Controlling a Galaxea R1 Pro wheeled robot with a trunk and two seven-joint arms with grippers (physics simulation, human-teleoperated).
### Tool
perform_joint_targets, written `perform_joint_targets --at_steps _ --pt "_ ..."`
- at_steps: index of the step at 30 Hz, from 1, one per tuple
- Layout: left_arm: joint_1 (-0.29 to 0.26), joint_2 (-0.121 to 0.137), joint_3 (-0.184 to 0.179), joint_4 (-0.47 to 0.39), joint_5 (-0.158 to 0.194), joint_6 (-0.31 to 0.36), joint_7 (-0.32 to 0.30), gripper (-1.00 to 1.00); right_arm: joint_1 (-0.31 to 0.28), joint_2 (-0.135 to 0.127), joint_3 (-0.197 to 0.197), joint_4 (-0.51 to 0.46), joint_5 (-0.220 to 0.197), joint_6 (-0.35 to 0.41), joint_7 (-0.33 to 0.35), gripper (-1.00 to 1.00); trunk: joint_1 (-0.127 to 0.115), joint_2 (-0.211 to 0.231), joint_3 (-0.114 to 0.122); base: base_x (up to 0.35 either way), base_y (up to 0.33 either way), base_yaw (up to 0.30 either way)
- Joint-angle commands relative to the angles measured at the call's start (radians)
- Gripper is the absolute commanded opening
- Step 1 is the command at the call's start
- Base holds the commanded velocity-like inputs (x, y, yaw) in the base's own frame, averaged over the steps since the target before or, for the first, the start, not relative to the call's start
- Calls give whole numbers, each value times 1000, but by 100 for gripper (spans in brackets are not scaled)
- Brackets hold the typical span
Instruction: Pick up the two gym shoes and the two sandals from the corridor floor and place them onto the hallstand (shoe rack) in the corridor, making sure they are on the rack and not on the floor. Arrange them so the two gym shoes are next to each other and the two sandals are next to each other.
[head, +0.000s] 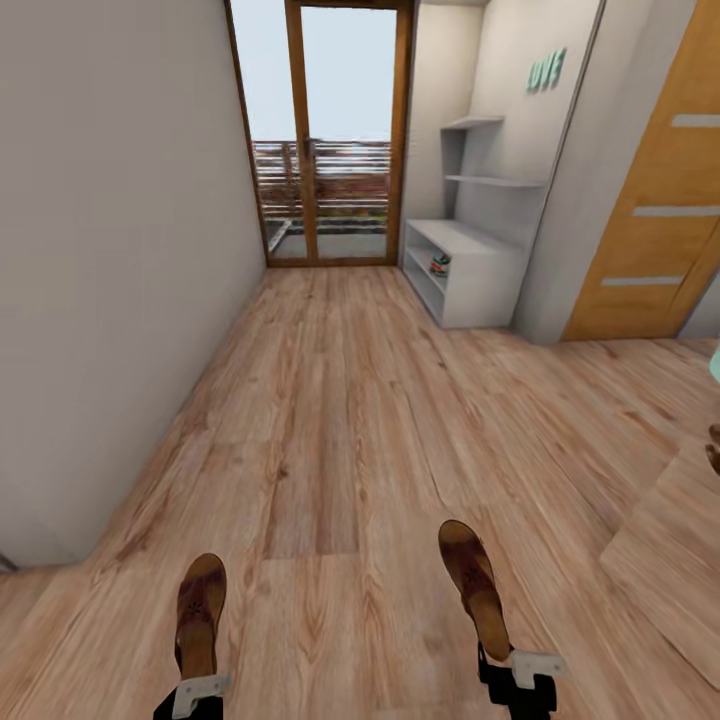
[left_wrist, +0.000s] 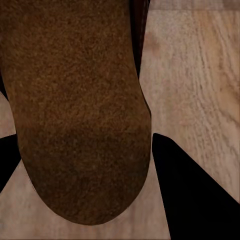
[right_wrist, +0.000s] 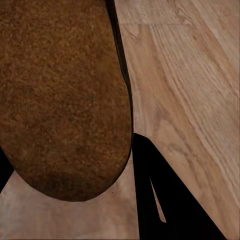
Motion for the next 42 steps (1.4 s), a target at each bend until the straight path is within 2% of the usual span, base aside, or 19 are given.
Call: perform_joint_targets --at_steps 1,7,19,21,24,28,42 --pt "1 -1 7 1 -10 -3 0 -100 -1 0 -7 1 13 -3 -3 -100 0 0 -1 339 114 0" --pt "7 -2 7 1 -10 -3 0 -100 -1 1 -8 0 38 -3 -4 -100 0 0 -1 339 114 0" --pt "8 -1 6 0 -15 -4 -1 -100 -1 -10 -10 3 41 -3 -5 -100 0 0 -1 339 109 0" --pt "8 1 4 0 -40 -4 -2 -100 0 -11 -10 3 41 -3 -5 -100 0 0 -1 339 86 0" --pt "8 2 4 -1 -124 -4 -2 -100 0 -12 -10 3 41 -3 -4 -100 0 0 -1 339 77 0" --pt "8 1 5 -1 -160 -3 -2 -100 -1 -12 -10 3 42 -3 -5 -100 0 0 -1 339 73 0" --pt "8 1 9 -2 -164 -3 1 -100 -1 -12 -8 4 44 -3 -3 -100 0 0 -1 339 72 0"
